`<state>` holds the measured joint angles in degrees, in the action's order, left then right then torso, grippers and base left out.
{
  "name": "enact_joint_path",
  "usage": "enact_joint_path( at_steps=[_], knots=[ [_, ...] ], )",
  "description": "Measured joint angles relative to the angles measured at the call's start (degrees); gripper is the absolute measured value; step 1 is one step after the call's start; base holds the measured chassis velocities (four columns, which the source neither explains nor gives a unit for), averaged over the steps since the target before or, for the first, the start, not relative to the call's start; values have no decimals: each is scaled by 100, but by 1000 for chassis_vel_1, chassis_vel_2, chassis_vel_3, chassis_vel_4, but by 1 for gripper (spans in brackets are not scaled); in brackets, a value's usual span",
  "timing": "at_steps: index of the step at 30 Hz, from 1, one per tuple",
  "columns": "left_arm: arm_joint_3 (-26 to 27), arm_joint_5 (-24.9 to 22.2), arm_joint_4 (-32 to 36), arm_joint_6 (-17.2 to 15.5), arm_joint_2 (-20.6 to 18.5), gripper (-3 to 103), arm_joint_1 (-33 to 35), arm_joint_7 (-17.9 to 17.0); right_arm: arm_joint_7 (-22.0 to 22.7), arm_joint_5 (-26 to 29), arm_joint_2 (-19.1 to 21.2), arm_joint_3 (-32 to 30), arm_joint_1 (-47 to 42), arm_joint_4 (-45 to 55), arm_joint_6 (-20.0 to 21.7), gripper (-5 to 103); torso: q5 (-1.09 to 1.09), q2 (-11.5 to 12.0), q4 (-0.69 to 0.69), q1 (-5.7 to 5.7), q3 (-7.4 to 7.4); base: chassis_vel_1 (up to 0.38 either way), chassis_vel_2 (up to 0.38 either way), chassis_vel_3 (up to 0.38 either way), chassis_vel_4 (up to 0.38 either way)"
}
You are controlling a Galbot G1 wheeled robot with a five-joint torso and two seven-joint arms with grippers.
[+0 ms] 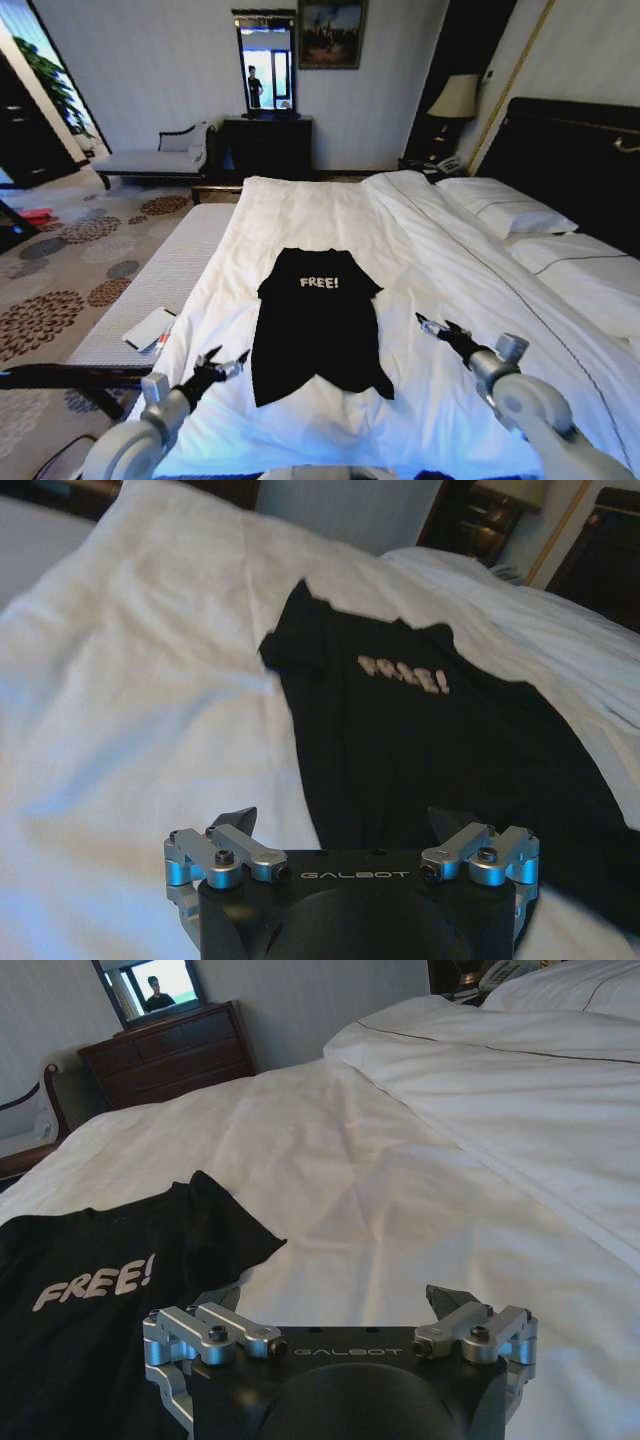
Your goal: Fold the clothes on the bed.
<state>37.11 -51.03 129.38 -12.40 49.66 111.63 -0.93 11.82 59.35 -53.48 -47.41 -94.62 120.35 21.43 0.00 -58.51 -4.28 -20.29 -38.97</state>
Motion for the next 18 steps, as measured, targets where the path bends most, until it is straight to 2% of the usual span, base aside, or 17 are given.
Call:
enact_joint_path(
  at_steps=[4,10,18],
  knots=[
    [-102,86,-13,95,116,98,328,136,2,-62,-129,-42,-89,6,-4,100,1,0,-4,0,-1,0,0,0,0],
    [-314,48,-131,118,257,97,366,198,2,-98,-230,-97,-176,32,-7,100,0,0,-4,0,-1,0,0,0,0],
    [-657,99,-309,137,257,96,398,222,13,-100,-238,-100,-161,0,-8,100,1,0,-4,-1,-1,0,0,0,0]
  ],
)
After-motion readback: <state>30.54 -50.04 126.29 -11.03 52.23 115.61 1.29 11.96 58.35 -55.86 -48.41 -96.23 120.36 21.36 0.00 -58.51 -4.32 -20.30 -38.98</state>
